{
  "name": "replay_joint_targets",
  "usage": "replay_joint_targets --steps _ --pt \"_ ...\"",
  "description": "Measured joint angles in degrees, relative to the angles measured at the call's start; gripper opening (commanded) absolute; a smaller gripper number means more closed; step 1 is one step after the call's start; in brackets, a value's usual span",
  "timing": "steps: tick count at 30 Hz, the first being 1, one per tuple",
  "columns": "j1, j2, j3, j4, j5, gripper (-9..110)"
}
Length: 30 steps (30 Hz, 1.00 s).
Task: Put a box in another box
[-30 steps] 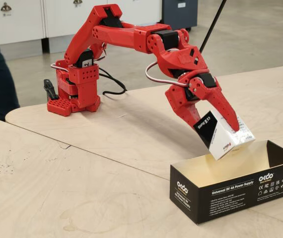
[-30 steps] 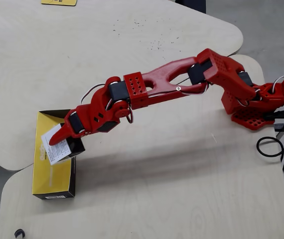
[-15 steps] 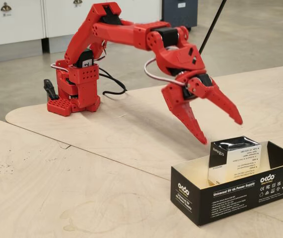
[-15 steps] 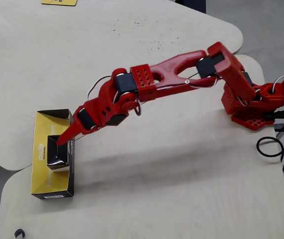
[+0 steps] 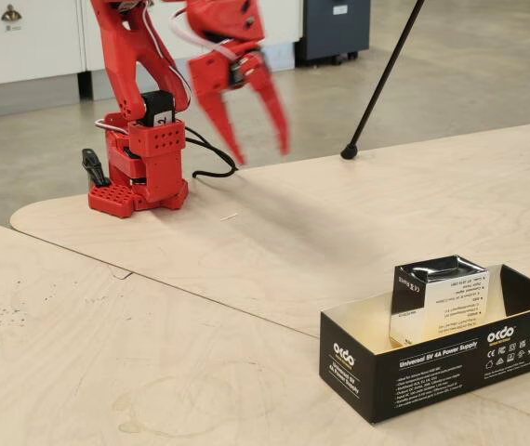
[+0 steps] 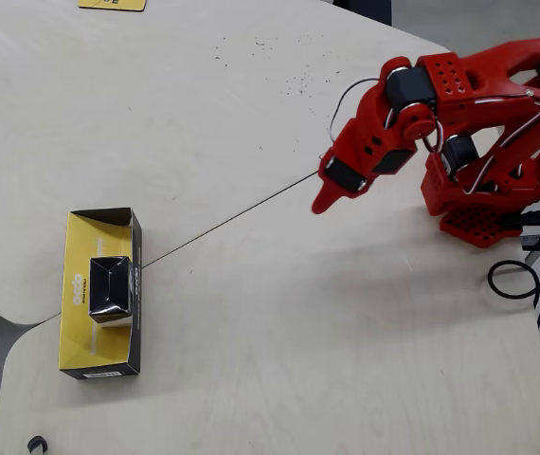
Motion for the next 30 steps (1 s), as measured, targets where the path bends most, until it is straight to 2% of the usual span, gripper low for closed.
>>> replay_joint_targets --steps 5,12,30 --pt "1.4 13.3 15.5 -0.1 -3.3 -1" --pt "6.9 32.0 29.3 0.7 -11.9 -1" --pt "10.6 51.8 43.8 2.6 -22.9 -1"
